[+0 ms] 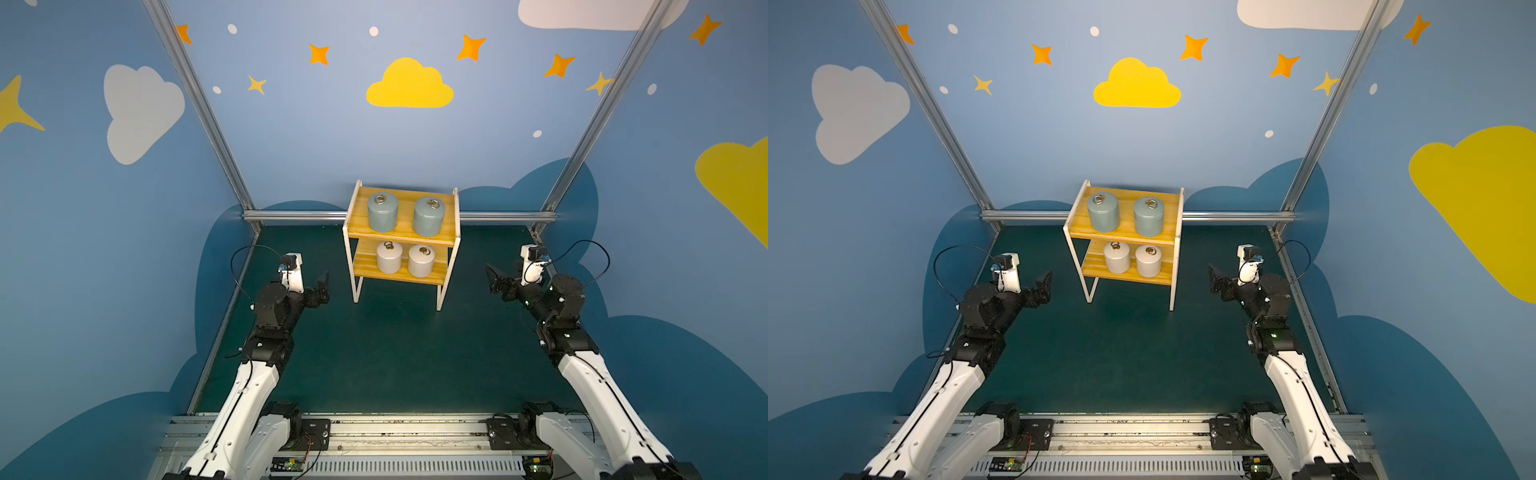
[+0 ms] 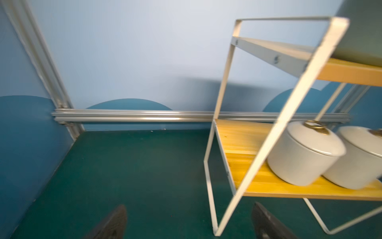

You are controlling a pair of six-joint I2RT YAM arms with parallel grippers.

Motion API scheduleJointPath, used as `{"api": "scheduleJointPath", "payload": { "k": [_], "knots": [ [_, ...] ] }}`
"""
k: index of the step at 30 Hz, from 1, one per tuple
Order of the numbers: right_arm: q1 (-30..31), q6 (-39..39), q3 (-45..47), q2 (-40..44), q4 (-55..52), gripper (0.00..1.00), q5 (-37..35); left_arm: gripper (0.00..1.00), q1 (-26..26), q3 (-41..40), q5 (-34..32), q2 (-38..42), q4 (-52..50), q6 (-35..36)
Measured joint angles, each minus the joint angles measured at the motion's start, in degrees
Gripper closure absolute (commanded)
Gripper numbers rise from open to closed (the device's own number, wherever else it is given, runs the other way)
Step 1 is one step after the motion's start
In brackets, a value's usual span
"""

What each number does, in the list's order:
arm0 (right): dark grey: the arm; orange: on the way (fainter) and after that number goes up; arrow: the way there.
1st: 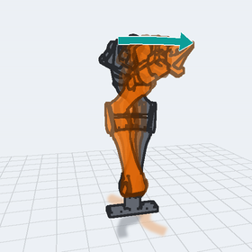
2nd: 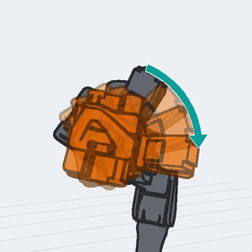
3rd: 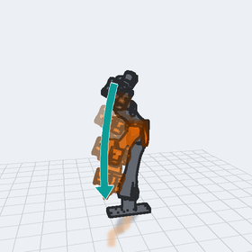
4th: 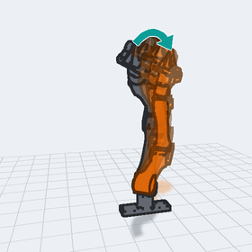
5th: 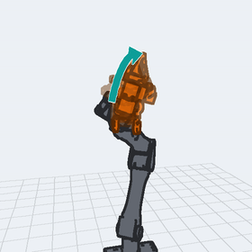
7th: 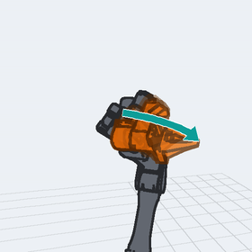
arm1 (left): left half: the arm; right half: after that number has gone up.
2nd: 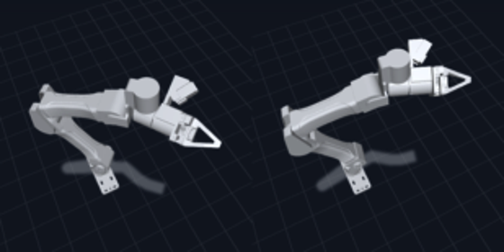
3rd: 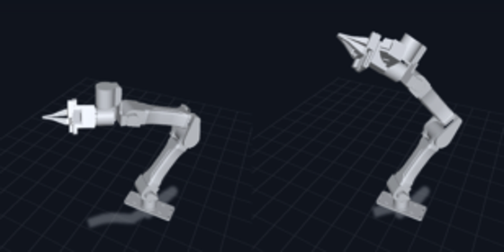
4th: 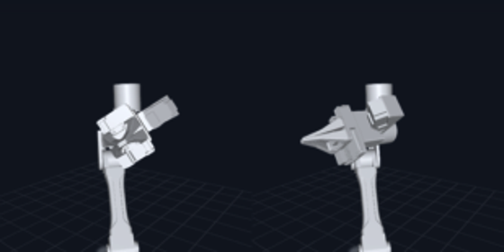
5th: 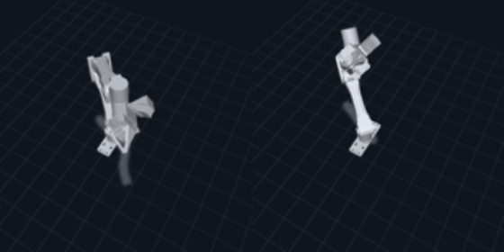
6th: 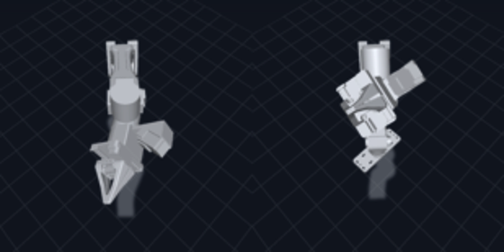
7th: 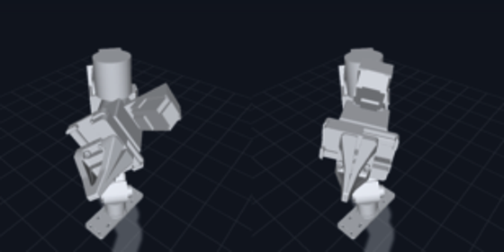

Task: Remove the tea canisters from the shelf
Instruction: Pick up the tea canister from the shelf.

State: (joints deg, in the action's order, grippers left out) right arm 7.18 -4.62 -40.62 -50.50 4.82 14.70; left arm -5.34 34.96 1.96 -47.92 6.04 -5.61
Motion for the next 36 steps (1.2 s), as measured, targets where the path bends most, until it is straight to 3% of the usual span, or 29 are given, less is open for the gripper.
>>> {"api": "scheduleJointPath", "payload": {
  "k": [9, 21, 29, 36],
  "knots": [
    [11.45, -0.76, -12.90, 1.79, -16.44, 0.04, 0.28, 0.02, -3.65, 9.09, 7.74, -0.59, -9.22, -0.44],
    [26.58, -1.55, -24.76, -8.24, -20.24, 0.04, -13.31, 0.00, -5.66, 9.46, 9.88, -0.90, -10.34, -0.61],
    [29.29, -2.51, -30.34, -16.04, -18.69, 0.04, -18.58, 0.00, -5.70, 9.62, 10.19, -0.90, -10.32, 0.02],
    [29.68, -2.12, -36.85, -21.86, -17.27, 0.04, -18.60, 0.00, -5.70, 10.05, 10.27, -0.87, -10.34, 0.28]
  ]
}}
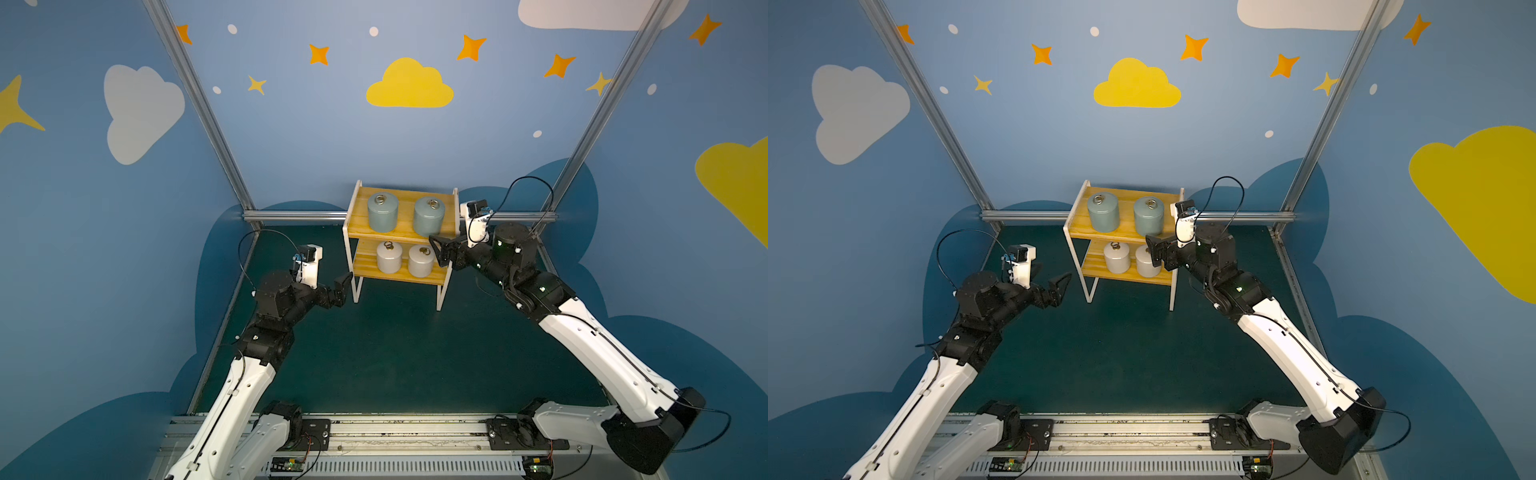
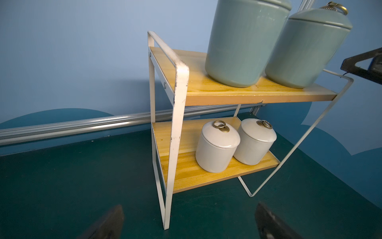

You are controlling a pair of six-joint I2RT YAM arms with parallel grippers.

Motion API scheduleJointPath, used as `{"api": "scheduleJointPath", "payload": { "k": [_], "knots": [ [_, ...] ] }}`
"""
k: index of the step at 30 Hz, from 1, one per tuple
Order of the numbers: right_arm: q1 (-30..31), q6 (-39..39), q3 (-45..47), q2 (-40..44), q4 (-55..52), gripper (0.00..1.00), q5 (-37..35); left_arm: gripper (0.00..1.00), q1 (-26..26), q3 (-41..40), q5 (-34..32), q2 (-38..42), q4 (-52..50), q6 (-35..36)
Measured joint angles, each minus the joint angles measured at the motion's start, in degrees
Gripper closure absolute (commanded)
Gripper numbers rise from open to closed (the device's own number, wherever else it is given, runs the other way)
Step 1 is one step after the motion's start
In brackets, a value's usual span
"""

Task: Remove the tea canisters from the shelf
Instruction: Pick up the tea canister from the shelf.

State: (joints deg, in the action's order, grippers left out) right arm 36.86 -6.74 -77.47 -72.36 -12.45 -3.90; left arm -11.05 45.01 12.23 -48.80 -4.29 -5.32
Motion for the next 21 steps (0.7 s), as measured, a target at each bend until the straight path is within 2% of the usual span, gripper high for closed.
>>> {"api": "scheduleJointPath", "payload": {
  "k": [8, 21],
  "knots": [
    [-0.94, 1.27, -5.35, -5.33, 0.50, 0.04, 3.85, 0.00, 0.00, 0.00, 0.00, 0.17, -0.02, 1.01],
    [-5.11, 1.62, -8.02, -9.60, 0.66, 0.04, 11.10, 0.00, 0.00, 0.09, 2.47, 0.04, -0.02, 1.07]
  ]
}}
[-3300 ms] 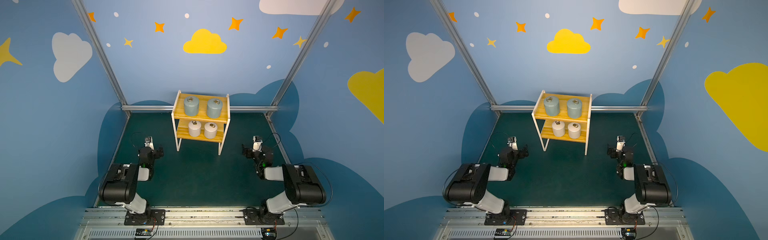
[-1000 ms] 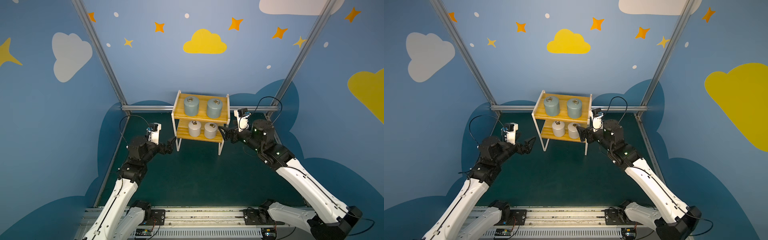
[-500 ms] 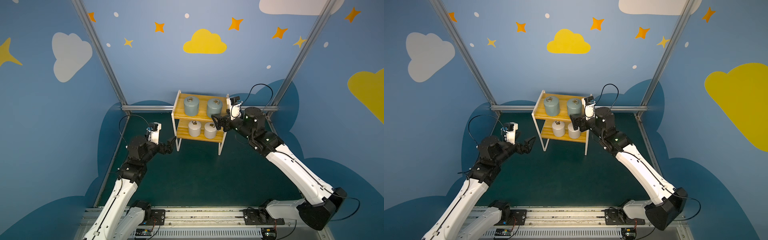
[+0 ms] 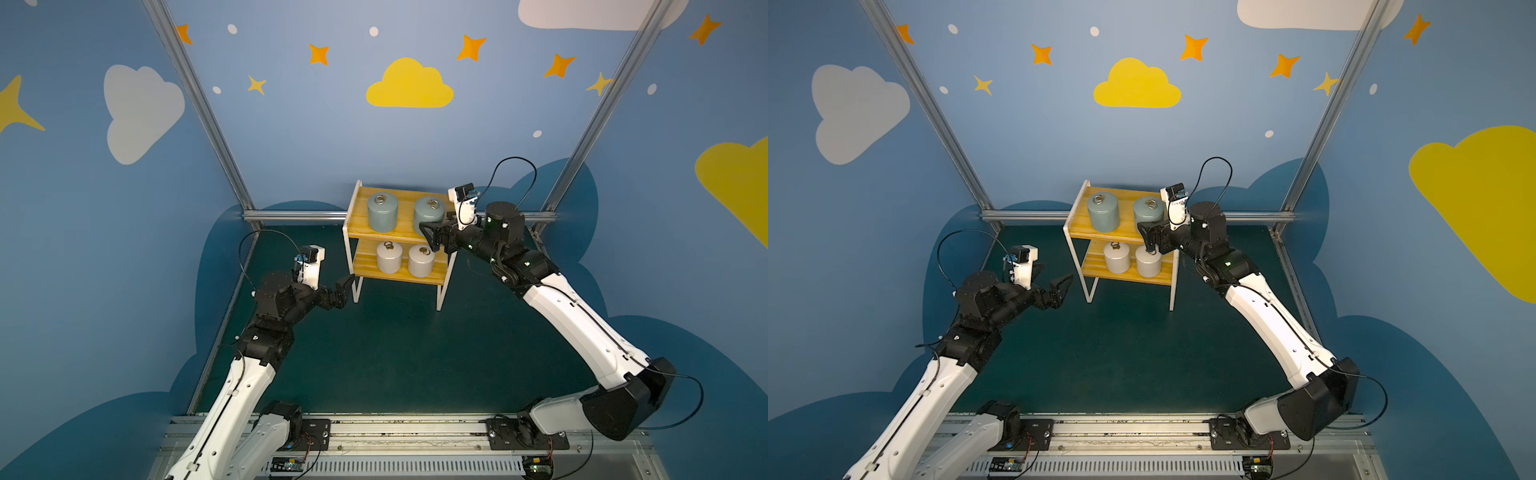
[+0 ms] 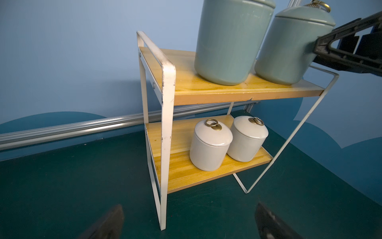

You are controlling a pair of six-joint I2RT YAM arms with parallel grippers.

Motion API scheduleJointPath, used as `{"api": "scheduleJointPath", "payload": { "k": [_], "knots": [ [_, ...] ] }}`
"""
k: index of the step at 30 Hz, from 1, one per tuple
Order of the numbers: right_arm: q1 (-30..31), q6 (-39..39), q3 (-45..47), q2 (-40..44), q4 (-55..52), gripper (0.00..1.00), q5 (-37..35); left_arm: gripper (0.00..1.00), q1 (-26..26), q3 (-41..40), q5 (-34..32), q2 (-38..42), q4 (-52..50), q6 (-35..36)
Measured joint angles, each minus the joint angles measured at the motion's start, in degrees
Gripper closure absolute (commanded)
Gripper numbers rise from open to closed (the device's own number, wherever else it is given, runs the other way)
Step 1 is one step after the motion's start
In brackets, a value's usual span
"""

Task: Remove the tea canisters from the shelf
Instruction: Pick up the tea canister from the shelf.

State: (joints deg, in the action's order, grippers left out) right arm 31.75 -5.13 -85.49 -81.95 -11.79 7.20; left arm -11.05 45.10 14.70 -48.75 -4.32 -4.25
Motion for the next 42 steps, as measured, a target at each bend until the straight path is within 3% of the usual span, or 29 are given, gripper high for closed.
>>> {"api": "scheduleJointPath", "payload": {
  "k": [18, 33, 42],
  "knots": [
    [-4.48, 0.02, -2.84, -4.83, 3.63, 0.04, 14.62, 0.00, 0.00, 1.01, 1.01, -1.20, 0.11, 0.17],
    [-4.94, 1.11, -6.58, -8.59, 4.17, 0.05, 19.80, 0.00, 0.00, 1.01, 1.42, -1.20, 0.09, 0.24],
    [-4.98, 2.14, -7.30, -9.44, 4.04, 0.19, 20.37, 0.00, 0.00, 1.01, 1.42, -1.20, 0.07, 0.48]
  ]
}}
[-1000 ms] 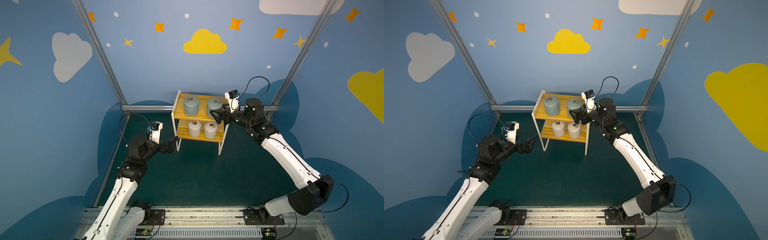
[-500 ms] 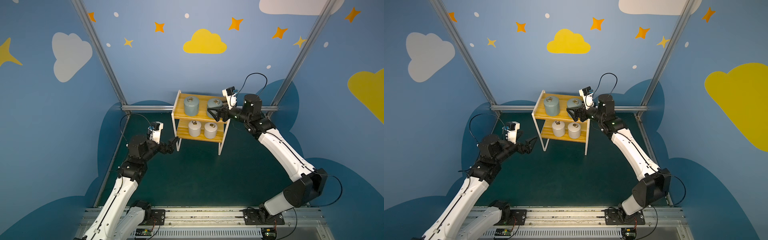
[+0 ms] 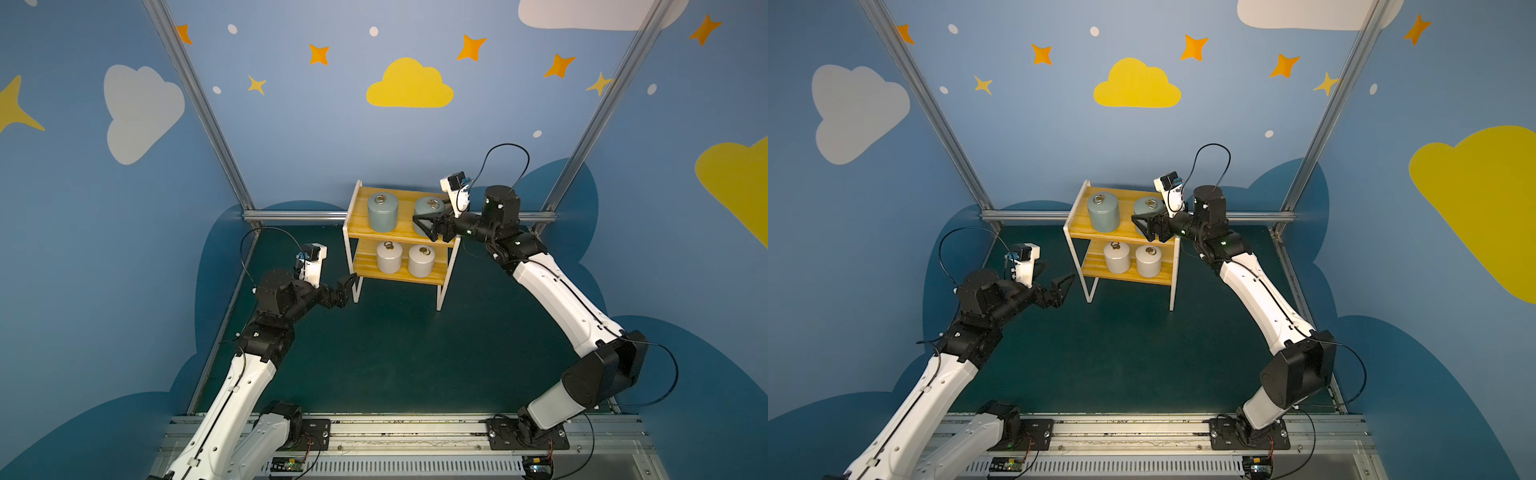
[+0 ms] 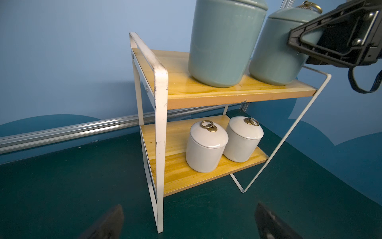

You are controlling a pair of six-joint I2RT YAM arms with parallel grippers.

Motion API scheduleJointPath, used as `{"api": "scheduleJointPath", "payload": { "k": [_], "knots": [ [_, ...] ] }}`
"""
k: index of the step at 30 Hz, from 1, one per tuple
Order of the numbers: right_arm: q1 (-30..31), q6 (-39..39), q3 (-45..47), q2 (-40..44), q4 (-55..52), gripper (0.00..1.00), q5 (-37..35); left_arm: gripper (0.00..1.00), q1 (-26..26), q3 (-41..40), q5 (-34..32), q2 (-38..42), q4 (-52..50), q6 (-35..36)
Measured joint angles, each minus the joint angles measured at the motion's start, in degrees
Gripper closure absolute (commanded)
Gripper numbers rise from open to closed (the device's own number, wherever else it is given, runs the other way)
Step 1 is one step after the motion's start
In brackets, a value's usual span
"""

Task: Remove the tea canisters from the shelf
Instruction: Pick up the tea canister from the shelf.

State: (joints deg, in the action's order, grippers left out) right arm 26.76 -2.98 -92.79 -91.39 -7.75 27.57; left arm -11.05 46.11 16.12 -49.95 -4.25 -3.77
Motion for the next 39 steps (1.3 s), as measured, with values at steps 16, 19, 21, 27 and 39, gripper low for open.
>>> {"api": "scheduleJointPath", "payload": {
  "k": [16, 19, 21, 27, 39],
  "knots": [
    [-0.15, 1.70, -0.11, -0.02, 0.15, 0.33, -0.04, 0.00, -0.11, 0.00, 0.00, 0.00, 0.00, 0.20],
    [-0.13, 1.77, -0.11, -0.02, 0.15, 0.33, -0.04, 0.00, -0.13, 0.00, 0.00, 0.00, 0.00, 0.37],
    [-0.11, 1.77, -0.11, -0.02, 0.15, 0.34, -0.04, 0.00, -0.15, 0.00, 0.00, -0.02, 0.00, 0.42],
    [0.09, 1.79, -0.11, 0.00, 0.17, 0.35, -0.09, 0.00, -0.24, 0.00, 0.00, -0.28, 0.02, 0.57],
    [1.07, 1.81, 1.16, 2.25, -1.51, 0.36, -0.55, 0.00, -0.24, 0.13, 0.42, -1.16, 0.00, 0.57]
  ]
}}
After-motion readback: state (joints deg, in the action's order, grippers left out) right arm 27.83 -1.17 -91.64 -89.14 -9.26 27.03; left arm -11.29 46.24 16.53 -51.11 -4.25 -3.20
